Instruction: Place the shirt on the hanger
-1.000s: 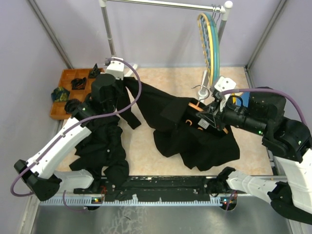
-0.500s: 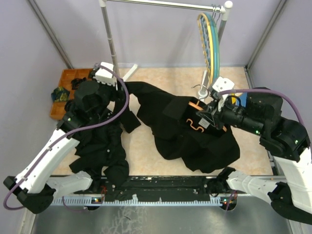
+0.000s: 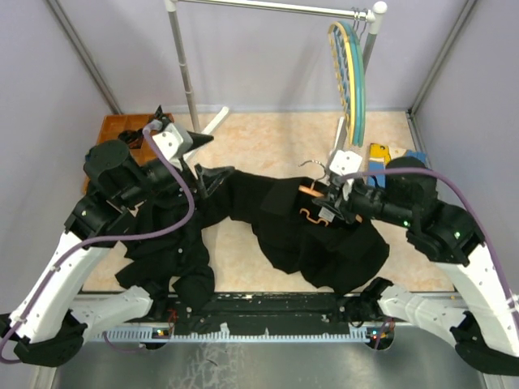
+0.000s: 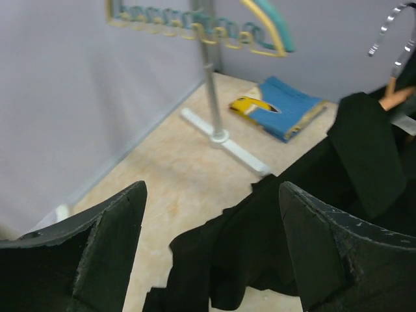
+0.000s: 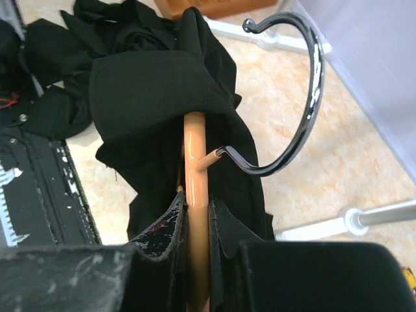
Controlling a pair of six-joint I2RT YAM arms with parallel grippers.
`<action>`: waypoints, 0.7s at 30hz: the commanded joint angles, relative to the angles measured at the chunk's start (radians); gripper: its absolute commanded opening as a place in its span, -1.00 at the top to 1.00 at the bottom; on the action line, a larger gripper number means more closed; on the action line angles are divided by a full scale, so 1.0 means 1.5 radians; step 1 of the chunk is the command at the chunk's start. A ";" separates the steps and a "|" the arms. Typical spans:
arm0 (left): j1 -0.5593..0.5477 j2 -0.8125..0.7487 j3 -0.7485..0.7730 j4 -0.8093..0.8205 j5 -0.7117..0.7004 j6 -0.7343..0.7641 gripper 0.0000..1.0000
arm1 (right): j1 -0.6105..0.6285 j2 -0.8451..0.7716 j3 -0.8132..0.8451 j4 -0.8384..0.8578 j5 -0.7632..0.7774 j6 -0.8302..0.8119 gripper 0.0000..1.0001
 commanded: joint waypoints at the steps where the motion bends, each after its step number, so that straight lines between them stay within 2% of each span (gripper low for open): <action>1: 0.004 0.016 0.044 -0.087 0.224 0.059 -0.73 | -0.001 -0.066 -0.014 0.132 -0.101 -0.042 1.00; 6: 0.004 0.042 0.054 -0.140 0.297 0.074 -0.66 | -0.001 -0.072 -0.011 0.115 -0.137 -0.058 1.00; 12: 0.003 0.087 0.075 -0.168 0.339 0.082 -0.60 | -0.001 -0.059 0.010 0.085 -0.195 -0.062 1.00; 18: -0.003 0.127 0.104 -0.176 0.425 0.075 -0.39 | -0.001 -0.043 0.011 0.088 -0.197 -0.061 1.00; 21: -0.017 0.142 0.108 -0.182 0.438 0.072 -0.31 | -0.001 -0.035 0.008 0.101 -0.201 -0.056 1.00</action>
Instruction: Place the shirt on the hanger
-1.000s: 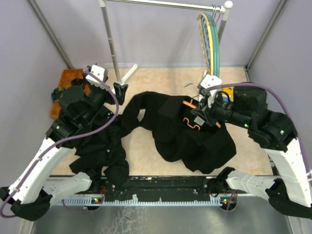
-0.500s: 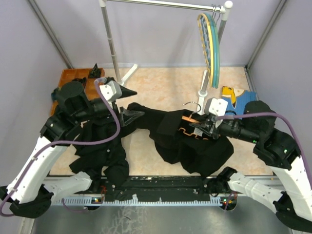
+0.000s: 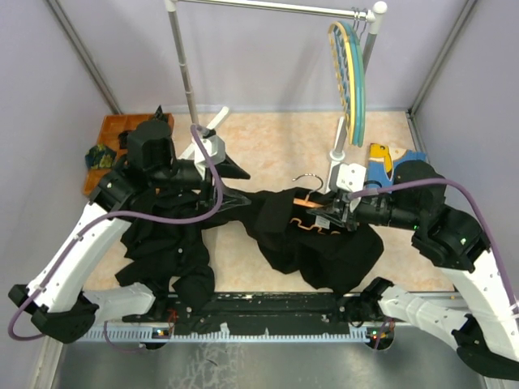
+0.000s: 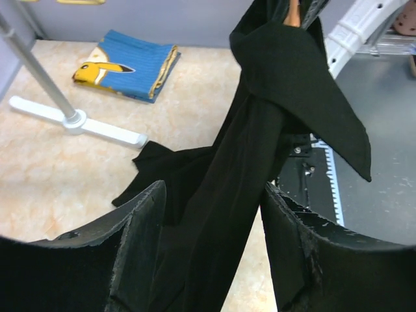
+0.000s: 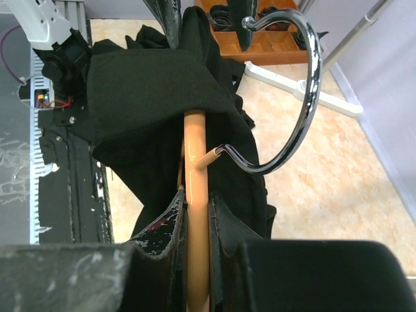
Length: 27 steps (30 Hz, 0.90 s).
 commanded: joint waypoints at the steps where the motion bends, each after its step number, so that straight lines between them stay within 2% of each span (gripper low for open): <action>1: -0.018 0.019 0.024 -0.005 0.062 0.002 -0.28 | -0.001 0.008 0.033 0.068 -0.040 -0.002 1.00; 6: -0.049 0.041 0.029 -0.016 0.060 0.002 -0.10 | -0.001 0.031 0.037 0.069 -0.043 -0.001 1.00; 15: -0.089 0.063 0.028 -0.038 0.044 0.013 0.41 | -0.001 0.037 0.022 0.093 -0.020 0.024 1.00; 16: -0.091 0.064 0.027 -0.041 0.043 0.015 0.50 | 0.000 0.037 0.020 0.095 -0.017 0.029 1.00; 18: -0.094 0.064 0.024 -0.046 0.033 0.020 0.88 | -0.001 0.039 0.019 0.096 -0.015 0.039 1.00; 19: -0.094 0.063 0.022 -0.045 0.019 0.020 1.00 | -0.001 0.039 0.019 0.094 -0.009 0.044 1.00; 20: -0.094 0.059 0.019 -0.044 0.001 0.019 1.00 | -0.001 0.039 0.021 0.089 -0.001 0.050 0.98; 21: -0.094 0.053 0.015 -0.041 -0.021 0.015 1.00 | -0.001 0.038 0.023 0.082 0.012 0.058 0.89; 23: -0.094 0.038 0.002 -0.025 -0.076 0.006 1.00 | -0.001 0.031 0.022 0.072 0.056 0.077 0.42; 27: -0.094 -0.019 -0.054 0.038 -0.168 -0.016 1.00 | -0.001 0.002 0.016 0.056 0.174 0.119 0.10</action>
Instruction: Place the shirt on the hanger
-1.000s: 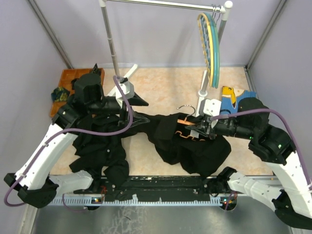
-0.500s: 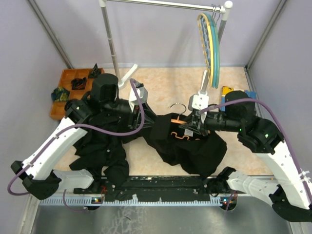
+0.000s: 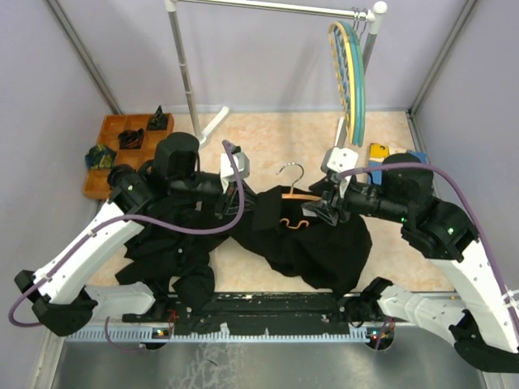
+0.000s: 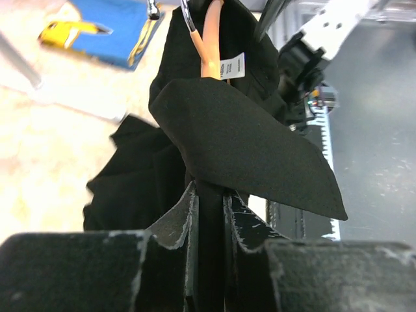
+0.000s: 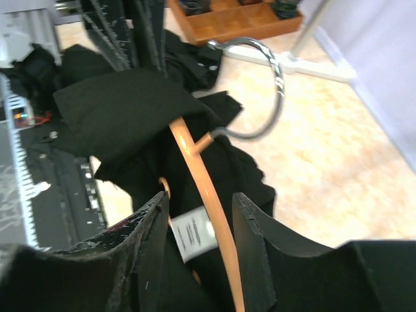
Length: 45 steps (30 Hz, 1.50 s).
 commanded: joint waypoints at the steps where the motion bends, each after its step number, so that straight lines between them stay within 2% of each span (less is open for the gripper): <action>1: 0.000 -0.069 -0.048 0.076 -0.140 -0.030 1.00 | -0.001 -0.043 0.016 0.031 0.155 0.069 0.05; 5: 0.000 -0.109 -0.083 0.121 -0.255 -0.058 1.00 | -0.001 -0.067 0.007 0.023 0.302 0.149 -0.05; 8: 0.000 -0.122 -0.098 0.152 -0.334 -0.079 1.00 | -0.001 -0.055 0.004 0.005 0.379 0.253 -0.11; 11: 0.001 -0.125 -0.105 0.177 -0.367 -0.089 1.00 | -0.001 -0.030 -0.015 0.013 0.400 0.332 -0.30; 14: 0.000 -0.122 -0.107 0.194 -0.393 -0.092 1.00 | -0.001 -0.002 -0.037 0.055 0.416 0.377 -0.36; 21: 0.001 -0.105 -0.099 0.202 -0.393 -0.094 1.00 | -0.001 0.095 -0.040 0.144 0.460 0.382 -0.37; 32: 0.000 -0.102 -0.082 0.188 -0.377 -0.089 1.00 | -0.002 0.187 -0.024 0.197 0.616 0.334 -0.24; 33: 0.001 -0.102 -0.082 0.188 -0.377 -0.089 1.00 | -0.002 0.191 -0.025 0.200 0.617 0.331 -0.21; 35: 0.000 -0.103 -0.081 0.186 -0.377 -0.089 1.00 | -0.002 0.195 -0.026 0.205 0.614 0.326 0.02; 38: 0.000 -0.106 -0.082 0.181 -0.381 -0.088 1.00 | -0.003 0.192 -0.019 0.205 0.610 0.322 0.62; 40: 0.000 -0.109 -0.083 0.178 -0.382 -0.087 1.00 | -0.002 0.183 -0.013 0.207 0.617 0.315 0.93; 41: 0.000 -0.110 -0.084 0.178 -0.382 -0.088 1.00 | -0.002 0.178 -0.009 0.208 0.625 0.310 1.00; 45: 0.000 -0.110 -0.085 0.164 -0.369 -0.082 1.00 | -0.010 0.177 0.048 0.195 0.641 0.270 1.00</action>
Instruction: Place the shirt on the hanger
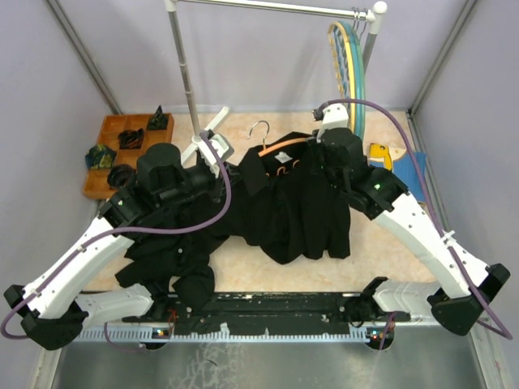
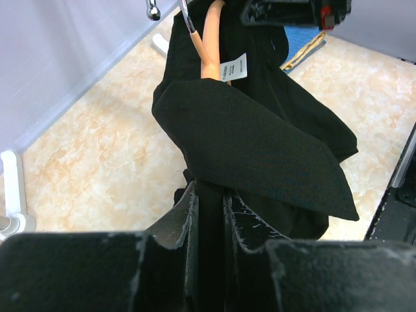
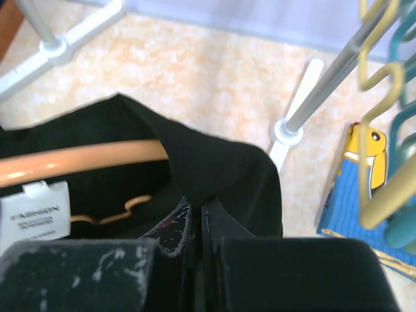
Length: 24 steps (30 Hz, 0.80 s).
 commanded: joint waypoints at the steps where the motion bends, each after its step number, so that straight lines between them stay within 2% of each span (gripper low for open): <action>1: 0.000 -0.015 0.024 0.017 0.019 0.009 1.00 | -0.013 -0.013 0.107 0.015 0.039 -0.049 1.00; 7: 0.000 -0.009 0.029 -0.017 0.029 0.025 1.00 | -0.036 0.029 0.220 -0.023 0.030 -0.090 1.00; 15: 0.000 -0.015 0.023 -0.010 -0.031 0.017 1.00 | -0.036 0.021 0.261 -0.054 -0.095 -0.108 1.00; 18: 0.000 -0.025 0.023 0.016 -0.050 0.005 1.00 | -0.036 0.013 0.239 -0.099 -0.180 -0.106 1.00; 22: 0.000 -0.035 0.024 0.052 -0.063 -0.002 1.00 | -0.035 0.002 0.205 -0.159 -0.363 -0.105 1.00; 24: 0.000 -0.039 0.024 0.067 -0.065 -0.002 1.00 | -0.034 -0.011 0.197 -0.171 -0.441 -0.110 0.86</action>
